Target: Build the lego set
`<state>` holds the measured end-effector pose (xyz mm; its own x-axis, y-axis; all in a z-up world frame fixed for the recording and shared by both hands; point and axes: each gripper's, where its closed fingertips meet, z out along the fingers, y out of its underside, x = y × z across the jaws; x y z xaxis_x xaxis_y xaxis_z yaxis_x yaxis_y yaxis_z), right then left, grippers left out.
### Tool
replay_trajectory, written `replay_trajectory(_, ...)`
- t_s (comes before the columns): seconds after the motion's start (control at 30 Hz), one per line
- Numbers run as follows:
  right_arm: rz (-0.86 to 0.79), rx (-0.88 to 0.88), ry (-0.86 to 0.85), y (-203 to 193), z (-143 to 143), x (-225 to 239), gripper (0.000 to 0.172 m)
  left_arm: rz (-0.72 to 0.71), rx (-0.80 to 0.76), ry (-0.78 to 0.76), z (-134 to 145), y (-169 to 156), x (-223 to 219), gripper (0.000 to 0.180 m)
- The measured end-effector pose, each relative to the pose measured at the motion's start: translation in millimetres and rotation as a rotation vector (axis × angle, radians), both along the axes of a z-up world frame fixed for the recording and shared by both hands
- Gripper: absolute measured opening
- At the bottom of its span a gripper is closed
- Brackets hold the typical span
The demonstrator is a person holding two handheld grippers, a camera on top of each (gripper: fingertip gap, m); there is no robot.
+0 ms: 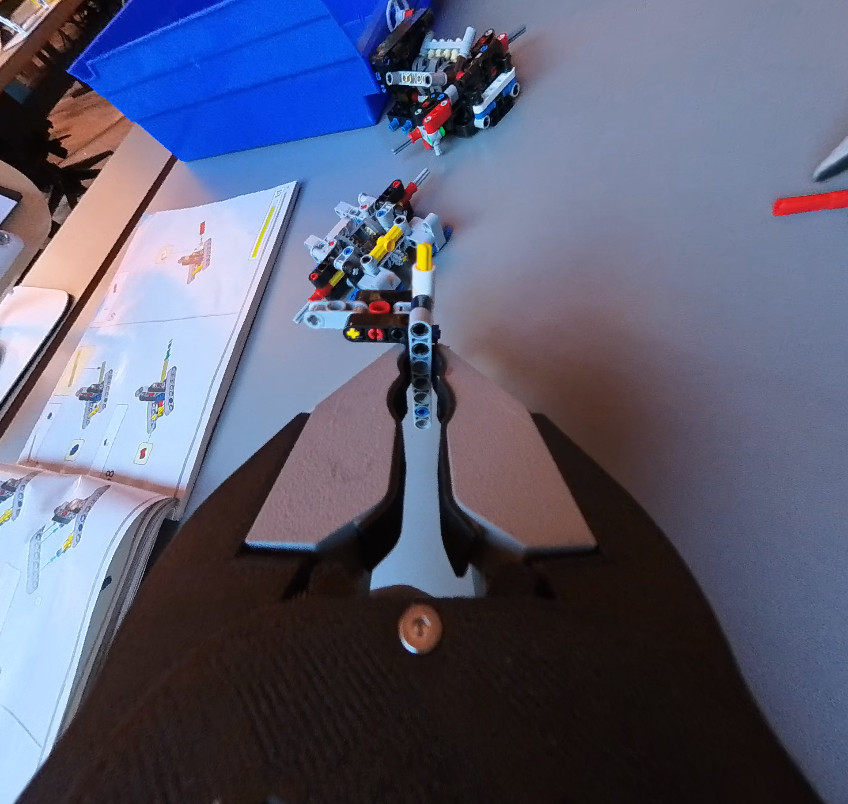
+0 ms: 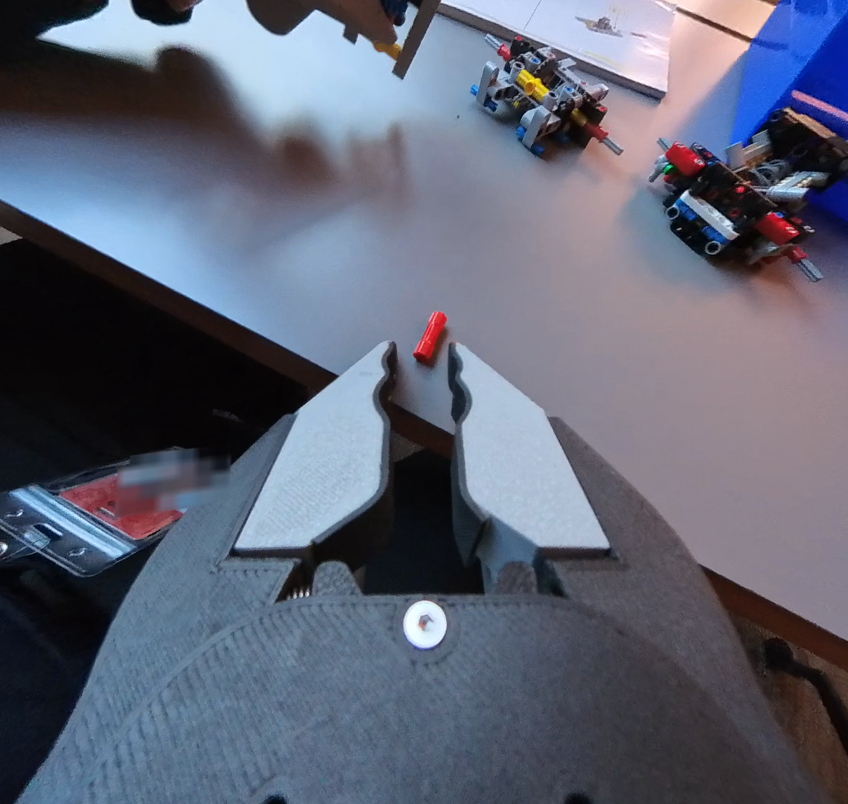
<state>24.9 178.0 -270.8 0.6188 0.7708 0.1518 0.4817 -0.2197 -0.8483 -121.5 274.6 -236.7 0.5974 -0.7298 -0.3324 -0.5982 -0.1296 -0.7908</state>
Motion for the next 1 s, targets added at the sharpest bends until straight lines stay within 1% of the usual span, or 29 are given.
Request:
replay_trajectory(0.17, -0.010, -0.020, 0.048, 3, -1, -4, 0.018, -0.020, 0.004, 0.004, 2, -4, 5, 0.004)
replay_trajectory(0.23, 0.017, -0.016, 0.049, 2, -2, -8, 0.004, -0.030, 0.005, 0.017, -1, -5, 8, 0.005)
replay_trajectory(0.33, 0.077, -0.036, 0.040, 1, 3, -11, 0.004, -0.054, 0.032, 0.071, -5, -9, 14, 0.005)
replay_trajectory(0.43, 0.173, 0.038, 0.097, 2, 37, -17, 0.004, -0.075, 0.116, 0.148, -3, -13, 21, 0.005)
replay_trajectory(0.53, 0.292, 0.143, 0.108, 5, 68, -26, 0.003, -0.070, 0.286, 0.274, 8, -13, 24, 0.005)
replay_trajectory(0.63, 0.329, 0.241, 0.091, 18, 80, -32, 0.004, -0.046, 0.425, 0.390, 16, -14, 25, 0.004)
replay_trajectory(0.73, 0.394, 0.291, 0.143, 19, 89, -44, 0.003, -0.041, 0.489, 0.449, 18, -14, 27, 0.004)
replay_trajectory(0.8, 0.424, 0.337, 0.156, 18, 93, -50, 0.003, -0.041, 0.504, 0.435, 19, -15, 29, 0.004)
replay_trajectory(1.0, 0.492, 0.419, 0.181, 15, 104, -55, 0.003, -0.027, 0.427, 0.316, 21, -13, 28, 0.005)
